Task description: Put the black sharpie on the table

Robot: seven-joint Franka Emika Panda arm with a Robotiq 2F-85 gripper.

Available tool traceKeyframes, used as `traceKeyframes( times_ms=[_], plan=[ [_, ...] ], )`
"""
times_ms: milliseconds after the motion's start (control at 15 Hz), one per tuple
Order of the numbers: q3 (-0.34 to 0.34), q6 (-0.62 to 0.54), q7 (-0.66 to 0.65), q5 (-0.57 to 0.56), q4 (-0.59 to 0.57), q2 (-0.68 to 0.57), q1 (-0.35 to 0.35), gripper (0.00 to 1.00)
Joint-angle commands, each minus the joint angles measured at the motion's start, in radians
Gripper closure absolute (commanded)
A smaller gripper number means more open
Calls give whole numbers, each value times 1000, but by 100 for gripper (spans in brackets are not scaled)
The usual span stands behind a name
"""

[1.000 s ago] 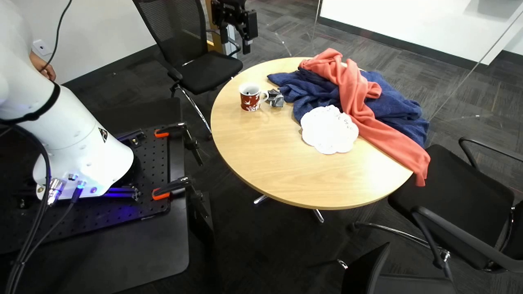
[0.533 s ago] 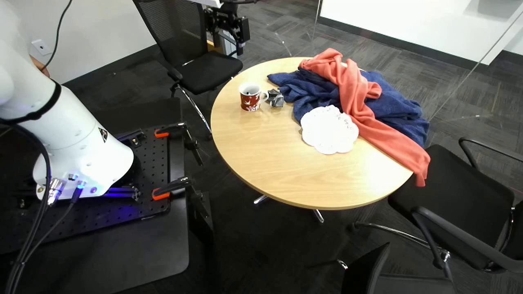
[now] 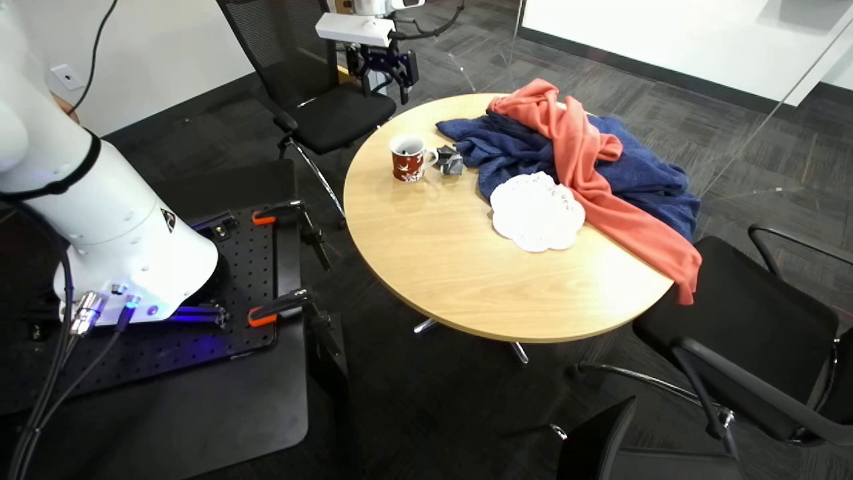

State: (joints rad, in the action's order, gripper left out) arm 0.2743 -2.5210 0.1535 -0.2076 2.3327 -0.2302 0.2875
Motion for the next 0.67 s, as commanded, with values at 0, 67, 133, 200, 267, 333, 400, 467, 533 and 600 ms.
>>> traceKeyframes(
  times_ms=[0, 67, 133, 200, 267, 333, 400, 467, 533, 600],
  plan=[
    [-6, 14, 13, -52, -113, -119, 22, 0],
    [-5, 18, 15, -56, -132, -139, 27, 0],
    [-4, 20, 18, -58, -150, -159, 31, 0],
    [-3, 26, 19, -57, -164, -172, 35, 0],
    [-3, 2, 4, -42, -115, -139, 28, 0],
    [-3, 2, 4, -42, -124, -152, 30, 0],
    [-3, 2, 4, -42, -124, -156, 30, 0],
    [-3, 2, 4, -42, -124, -156, 30, 0],
    [-4, 2, 4, -42, -124, -156, 30, 0],
    [-4, 2, 4, -42, -124, -156, 30, 0]
  ],
)
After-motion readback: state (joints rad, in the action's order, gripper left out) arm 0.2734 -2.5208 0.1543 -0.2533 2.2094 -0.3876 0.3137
